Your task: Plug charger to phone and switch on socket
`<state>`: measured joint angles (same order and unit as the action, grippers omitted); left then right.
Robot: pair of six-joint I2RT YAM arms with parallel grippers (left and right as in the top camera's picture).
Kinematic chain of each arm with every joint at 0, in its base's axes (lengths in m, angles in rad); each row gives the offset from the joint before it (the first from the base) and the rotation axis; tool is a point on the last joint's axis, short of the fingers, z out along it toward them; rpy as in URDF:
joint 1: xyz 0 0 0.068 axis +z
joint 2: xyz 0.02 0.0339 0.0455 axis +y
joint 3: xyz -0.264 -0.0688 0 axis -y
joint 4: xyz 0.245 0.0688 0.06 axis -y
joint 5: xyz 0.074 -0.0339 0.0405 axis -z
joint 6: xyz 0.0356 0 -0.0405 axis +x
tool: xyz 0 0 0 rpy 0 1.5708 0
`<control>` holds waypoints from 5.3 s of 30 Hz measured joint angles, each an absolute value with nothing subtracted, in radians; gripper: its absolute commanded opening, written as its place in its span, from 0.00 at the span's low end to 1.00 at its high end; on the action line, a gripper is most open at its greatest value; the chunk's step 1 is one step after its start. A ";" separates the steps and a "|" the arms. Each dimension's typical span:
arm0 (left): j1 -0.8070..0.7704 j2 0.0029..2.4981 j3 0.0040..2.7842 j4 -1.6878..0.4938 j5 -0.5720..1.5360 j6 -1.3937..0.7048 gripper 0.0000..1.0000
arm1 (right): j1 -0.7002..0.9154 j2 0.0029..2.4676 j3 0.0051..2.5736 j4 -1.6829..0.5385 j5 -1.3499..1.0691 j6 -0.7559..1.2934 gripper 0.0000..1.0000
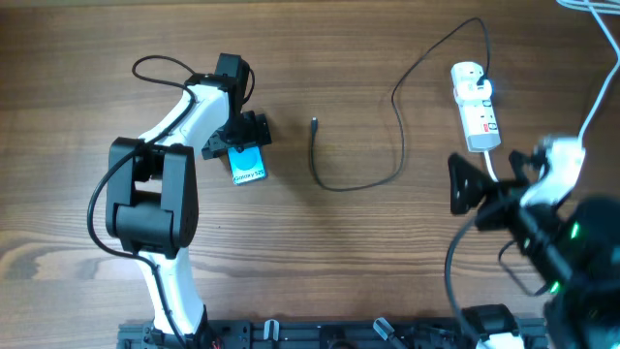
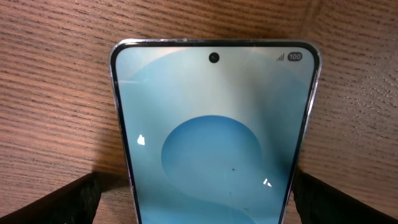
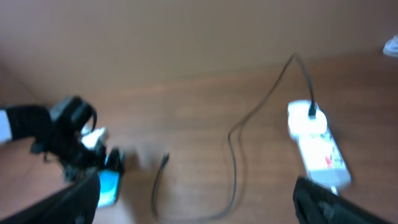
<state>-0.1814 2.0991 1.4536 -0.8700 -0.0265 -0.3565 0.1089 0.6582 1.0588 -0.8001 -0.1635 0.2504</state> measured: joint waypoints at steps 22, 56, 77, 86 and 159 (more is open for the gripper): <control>-0.178 2.094 1.452 -0.841 0.006 -0.356 1.00 | 0.203 1.425 1.198 -0.826 -0.524 0.266 0.33; -0.176 2.090 1.452 -0.855 0.049 -0.349 0.59 | 0.421 1.934 1.183 -0.438 -0.735 0.301 0.94; -0.173 2.086 1.452 -0.928 0.275 -0.285 0.61 | 0.569 1.998 1.182 -0.205 -0.776 0.405 0.93; -0.161 2.087 1.445 -0.952 0.346 -0.260 0.62 | 0.574 2.099 1.183 -0.013 -0.800 0.461 0.77; -0.135 2.083 1.444 -0.955 0.521 -0.241 0.91 | 0.516 2.273 1.176 0.483 -1.302 0.916 0.04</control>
<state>-0.1352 2.0830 1.4437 -0.9546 0.5213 -0.2405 0.5159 2.2734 1.1763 0.4831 -1.3018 0.9161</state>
